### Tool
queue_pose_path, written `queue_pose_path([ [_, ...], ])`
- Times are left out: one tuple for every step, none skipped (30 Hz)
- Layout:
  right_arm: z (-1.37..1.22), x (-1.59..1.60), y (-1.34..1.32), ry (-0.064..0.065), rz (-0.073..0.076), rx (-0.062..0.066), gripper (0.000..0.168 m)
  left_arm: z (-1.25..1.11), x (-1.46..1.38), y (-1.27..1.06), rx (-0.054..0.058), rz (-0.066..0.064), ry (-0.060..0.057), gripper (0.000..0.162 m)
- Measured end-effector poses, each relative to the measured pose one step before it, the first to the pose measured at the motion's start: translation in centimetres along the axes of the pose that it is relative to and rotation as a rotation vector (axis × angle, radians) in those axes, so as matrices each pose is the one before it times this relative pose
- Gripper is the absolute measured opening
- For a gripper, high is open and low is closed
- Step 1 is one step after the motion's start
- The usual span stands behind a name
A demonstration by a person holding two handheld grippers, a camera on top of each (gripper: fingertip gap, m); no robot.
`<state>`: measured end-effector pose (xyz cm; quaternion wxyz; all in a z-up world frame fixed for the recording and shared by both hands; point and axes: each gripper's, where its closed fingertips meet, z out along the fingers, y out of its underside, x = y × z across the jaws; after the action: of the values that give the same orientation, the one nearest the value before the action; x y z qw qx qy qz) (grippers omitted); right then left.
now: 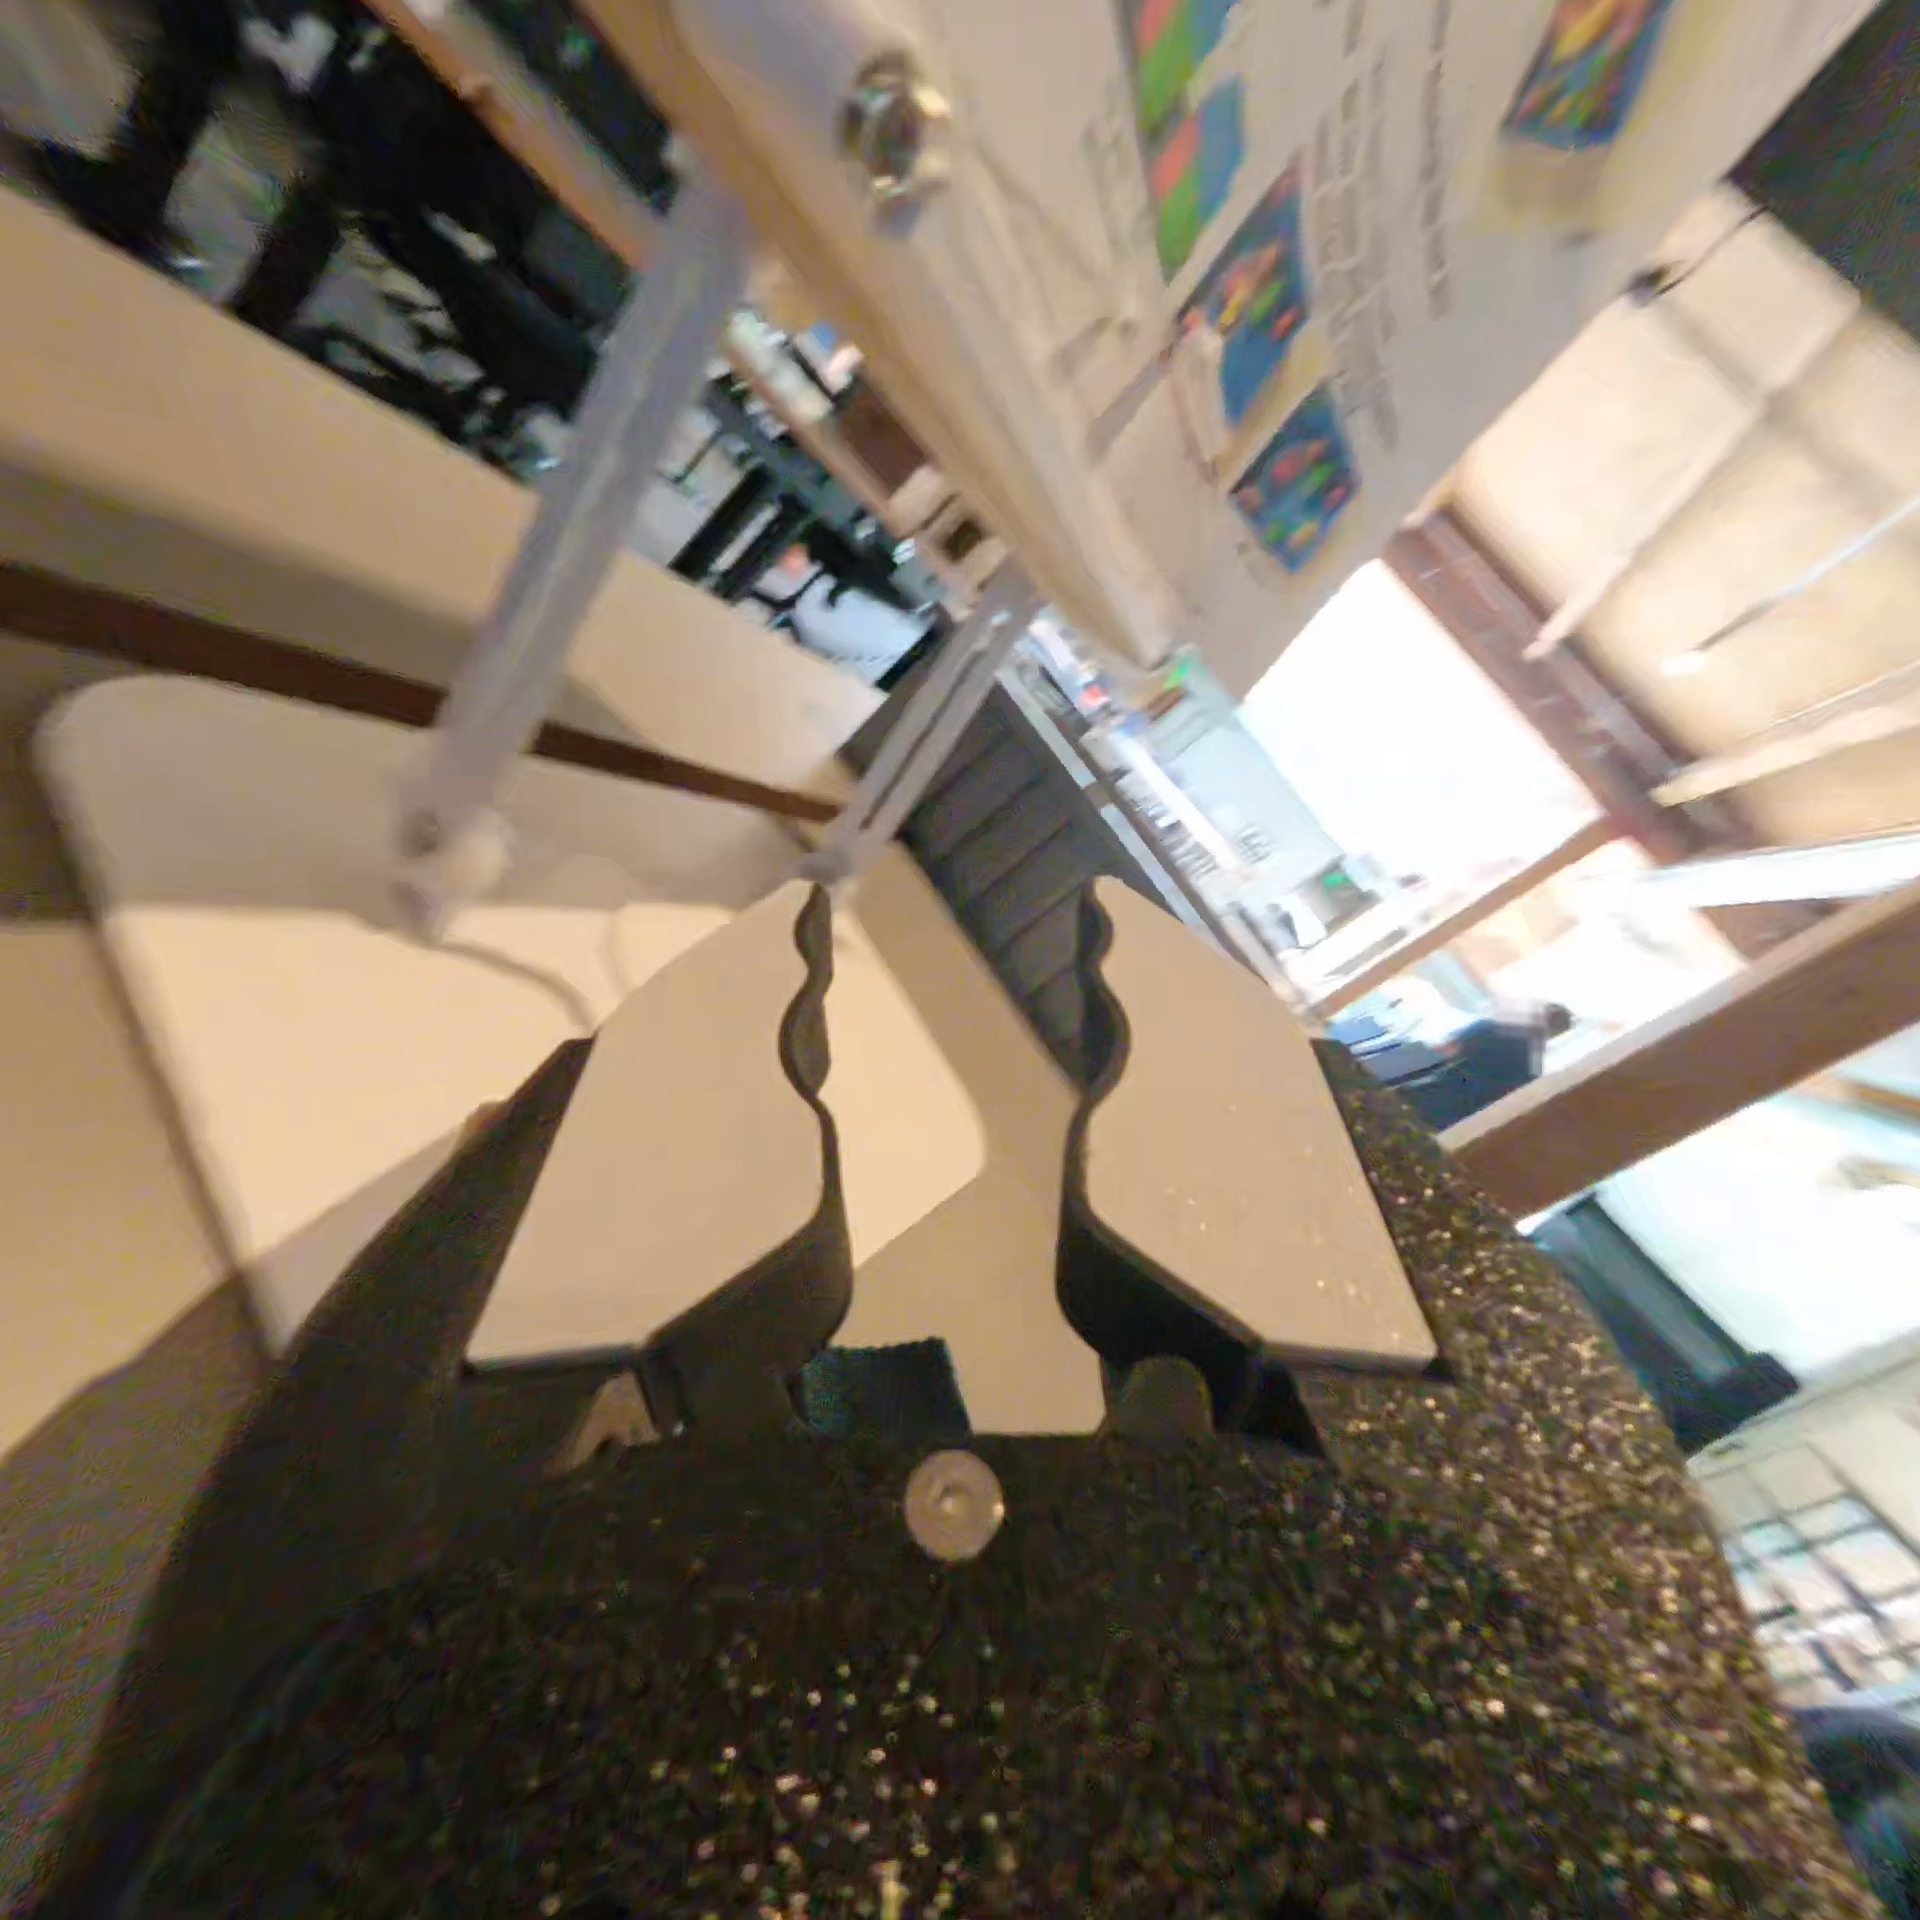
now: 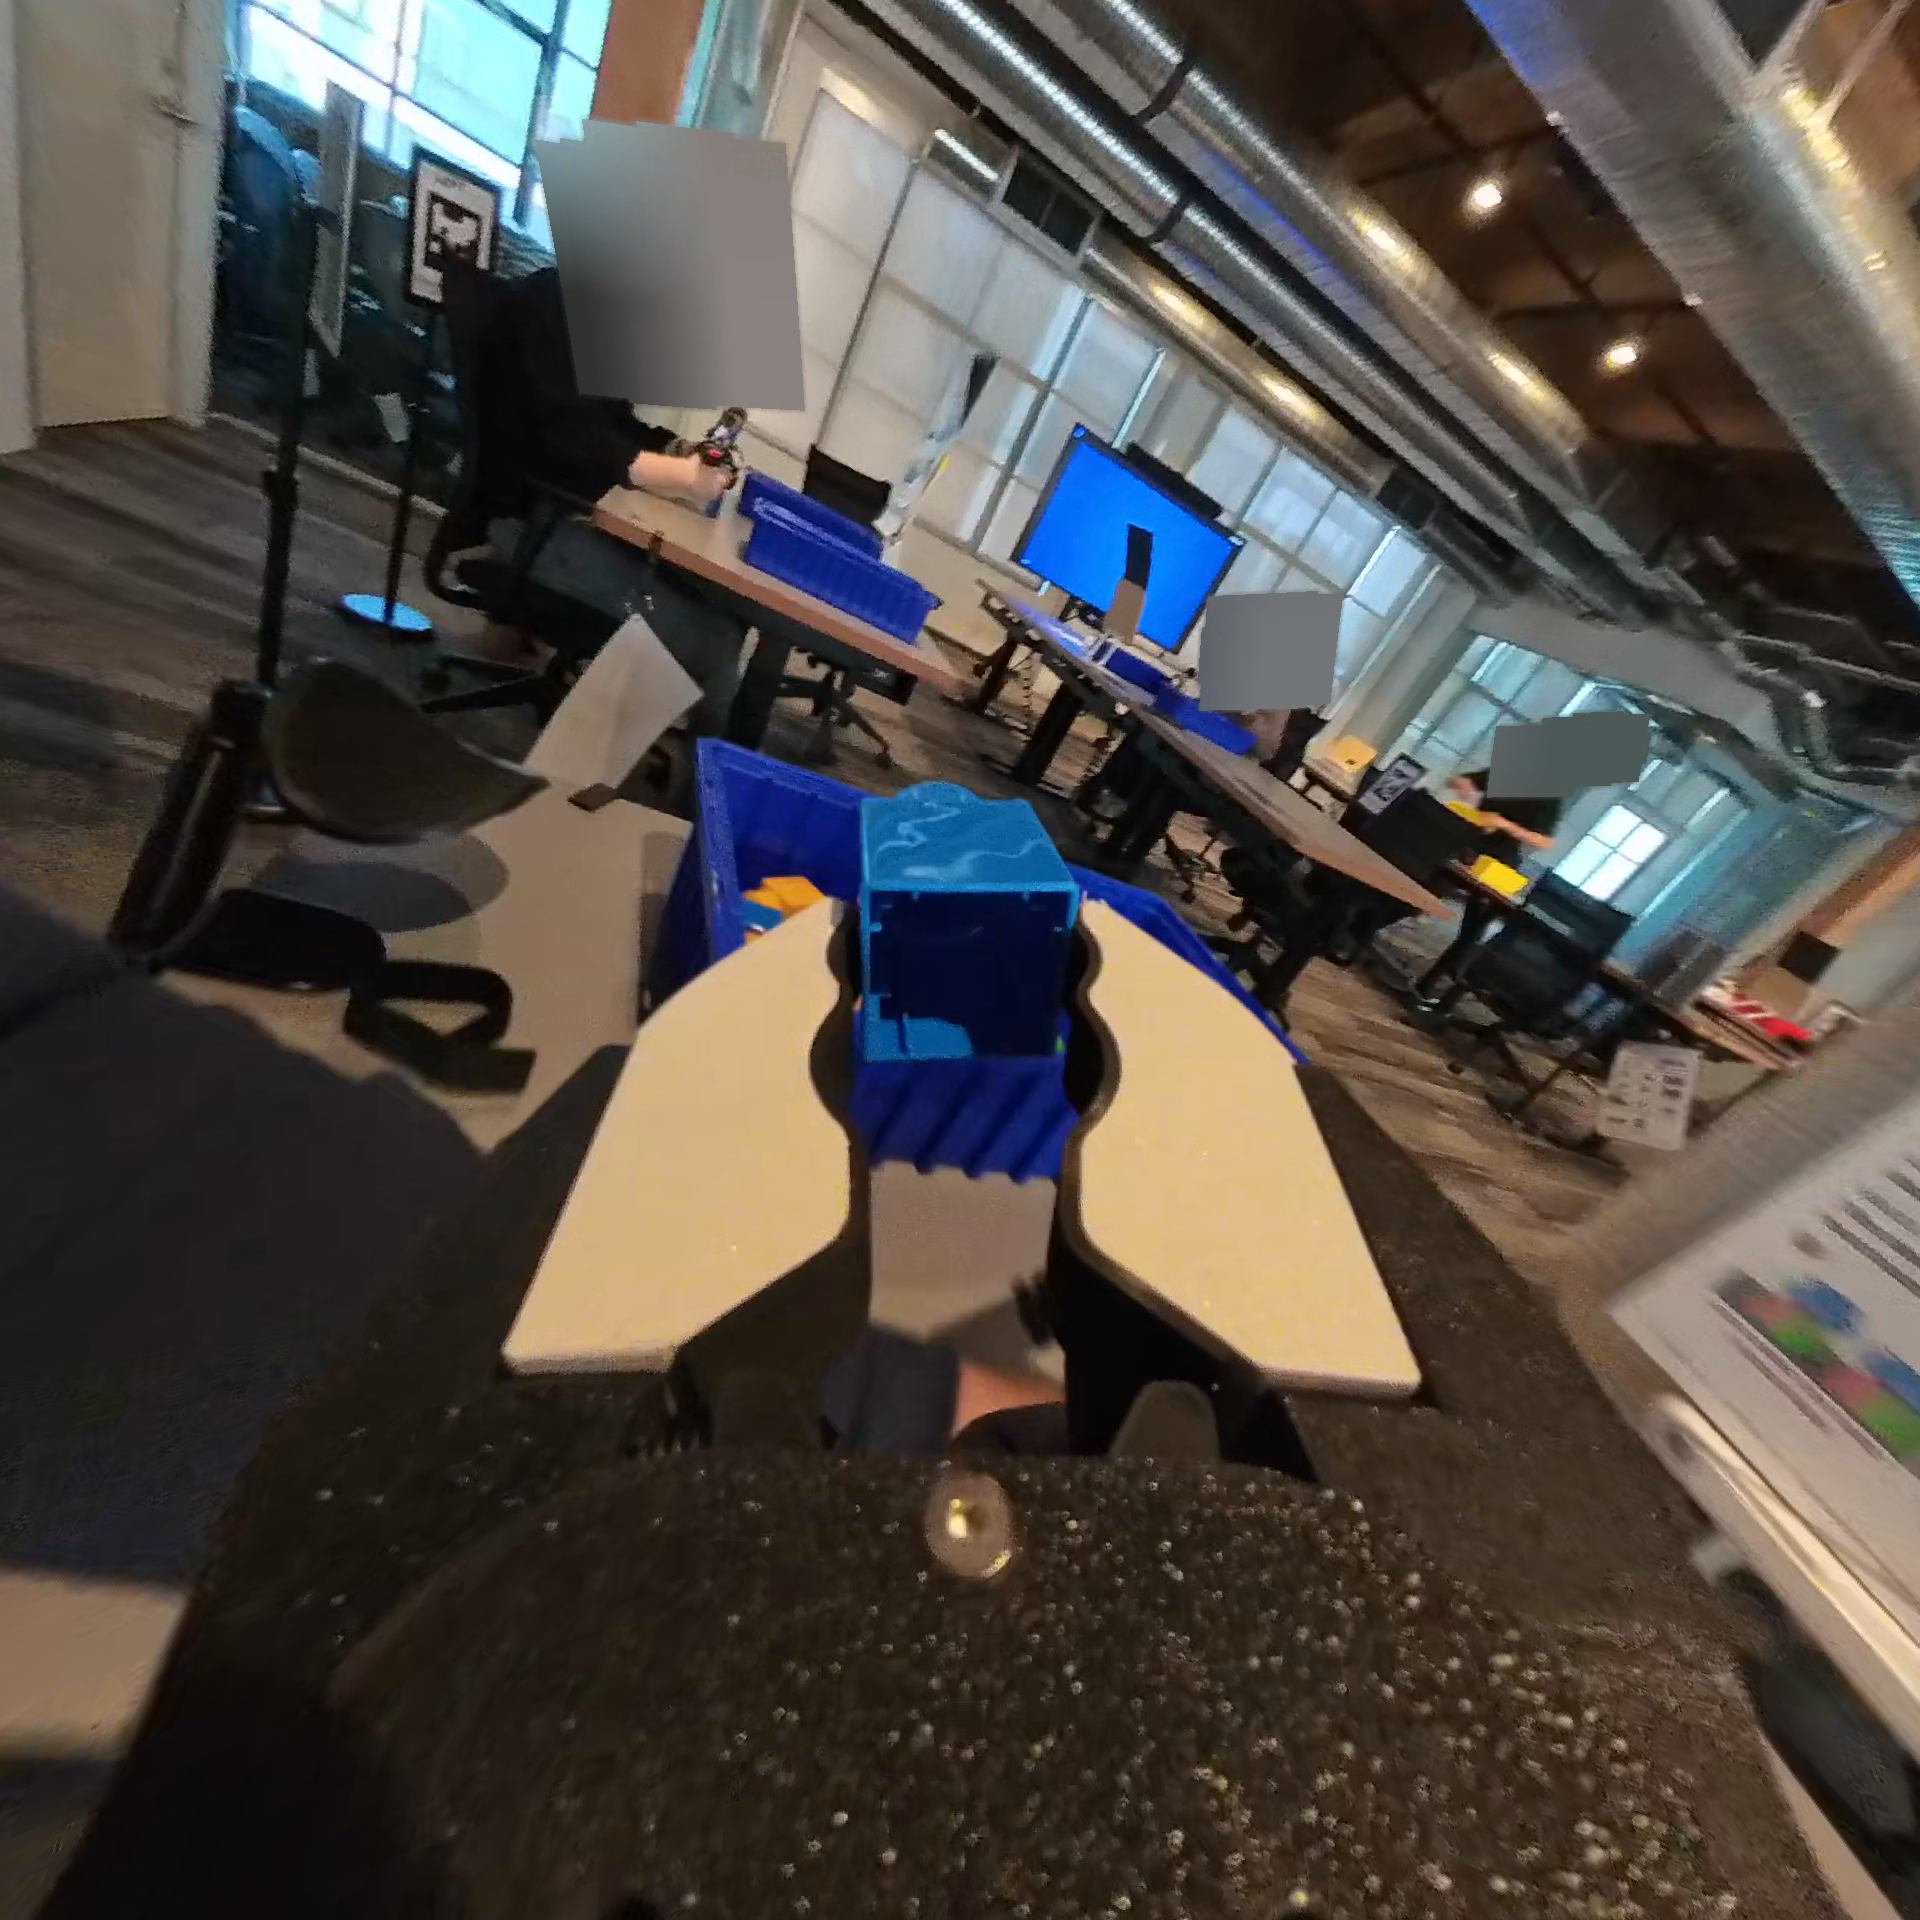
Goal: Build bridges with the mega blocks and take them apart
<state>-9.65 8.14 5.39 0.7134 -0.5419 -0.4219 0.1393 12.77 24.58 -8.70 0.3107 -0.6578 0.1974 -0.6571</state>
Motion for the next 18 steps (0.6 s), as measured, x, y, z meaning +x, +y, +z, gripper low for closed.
queue_pose_path([
  [2.369,-0.544,-0.159,-0.0244,0.0114,-0.0152,0.037,0.446,0.728,-0.39,0.0367,0.0076,0.0328,0.044],
  [2.51,-0.501,0.033,-0.0328,0.0186,-0.0235,0.037,0.361,0.171,0.143,0.0083,0.0405,-0.0047,0.044],
  [2.596,-0.321,0.165,-0.0353,0.0189,-0.0281,0.037,0.389,-0.209,0.749,-0.0336,0.0376,-0.0255,0.045],
  [2.625,-0.047,0.327,-0.0339,0.0142,-0.0337,0.037,0.341,0.284,0.647,-0.0427,0.0137,0.012,0.046],
  [2.643,0.132,0.585,-0.0409,0.0148,-0.0444,0.037,0.143,0.488,0.334,-0.0232,0.0123,0.0273,0.047],
  [2.593,0.297,0.744,-0.049,0.0231,-0.0503,0.037,-0.024,0.266,0.091,-0.0017,0.009,0.0148,0.047],
  [2.476,0.586,0.822,-0.0459,0.0329,-0.0516,0.037,-0.121,0.23,-0.08,0.0076,0.0014,0.0169,0.047],
  [2.276,0.93,0.784,-0.0333,0.0378,-0.0484,0.037,-0.162,0.131,-0.154,0.0113,-0.0071,0.0154,0.046],
  [2.037,1.14,0.674,-0.0233,0.036,-0.0411,0.037,-0.184,0.0,-0.249,0.0154,-0.0167,0.0131,0.046],
  [1.791,1.2,0.629,-0.0188,0.036,-0.0431,0.037,-0.211,-0.067,-0.306,0.0179,-0.0238,0.0125,0.046],
  [1.556,1.181,0.591,-0.0132,0.0374,-0.0491,0.037,-0.183,-0.088,-0.316,0.0169,-0.0267,0.0133,0.045],
  [1.336,1.051,0.52,-0.01,0.0289,-0.0515,0.037,-0.154,-0.086,-0.272,0.013,-0.0264,0.0123,0.045],
  [1.101,0.958,0.463,0.0021,0.0151,-0.0502,0.037,-0.101,-0.082,-0.189,0.008,-0.0214,0.0099,0.044],
  [0.933,0.949,0.528,0.019,0.0006,-0.0525,0.038,-0.045,-0.06,-0.119,0.0036,-0.0141,0.0061,0.044],
  [0.816,0.814,0.649,0.0257,-0.0097,-0.0593,0.038,-0.007,-0.017,-0.038,-0.0004,-0.0057,0.0046,0.044],
  [0.714,0.634,0.649,0.0281,-0.0135,-0.0546,0.038,0.049,0.009,0.013,-0.0039,0.0019,0.0026,0.043],
  [0.617,0.441,0.545,0.0279,-0.0152,-0.0426,0.038,0.092,0.002,0.065,-0.0073,0.0065,-0.0008,0.043],
  [0.542,0.209,0.528,0.0201,-0.0155,-0.0383,0.038,0.129,0.013,0.128,-0.0108,0.0094,-0.0016,0.043],
])
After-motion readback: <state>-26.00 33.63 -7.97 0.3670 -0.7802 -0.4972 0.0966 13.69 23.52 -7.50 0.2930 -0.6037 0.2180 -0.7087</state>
